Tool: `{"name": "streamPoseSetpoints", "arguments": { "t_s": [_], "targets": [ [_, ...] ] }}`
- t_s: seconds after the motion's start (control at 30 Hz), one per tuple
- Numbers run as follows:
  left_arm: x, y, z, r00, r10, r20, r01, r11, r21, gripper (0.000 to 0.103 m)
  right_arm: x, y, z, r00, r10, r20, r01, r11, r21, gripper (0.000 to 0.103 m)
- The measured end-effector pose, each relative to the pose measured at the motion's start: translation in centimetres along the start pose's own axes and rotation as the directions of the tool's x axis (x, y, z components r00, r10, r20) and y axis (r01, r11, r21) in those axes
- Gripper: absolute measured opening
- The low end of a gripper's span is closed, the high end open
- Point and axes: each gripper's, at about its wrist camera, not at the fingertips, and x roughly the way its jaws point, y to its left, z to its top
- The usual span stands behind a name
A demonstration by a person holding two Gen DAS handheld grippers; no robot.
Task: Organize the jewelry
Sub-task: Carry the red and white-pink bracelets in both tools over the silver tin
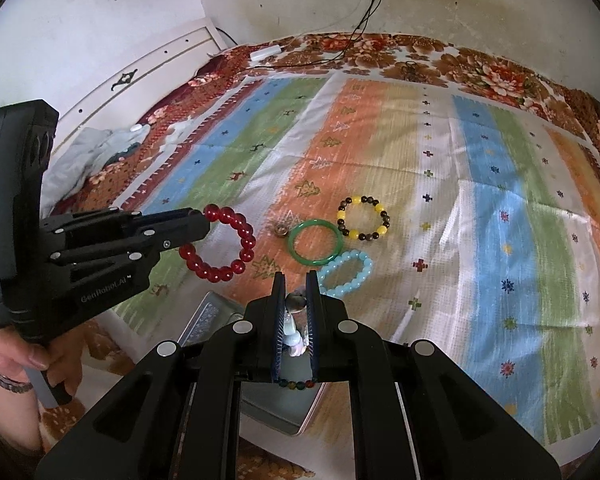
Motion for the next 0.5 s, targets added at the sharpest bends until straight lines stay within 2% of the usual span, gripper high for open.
{"name": "streamPoseSetpoints", "arguments": {
  "t_s": [0.23,0.5],
  "targets": [
    [-0.9,0.0,-1.5,1.000,-0.019,0.004,0.019,1.000,-0.020,0.013,0.1,0.5,-1.4,1.000,0.003,-0.016,-0.003,1.000,0.000,0.011],
    [-1.4,-1.1,-3.9,1.000,-0.015,-0.015,0.015,1.000,0.005,0.013,0.2,0.9,-2.9,0.999,-0.010,-0.035,0.009,1.000,-0.007,0.011]
  ]
}}
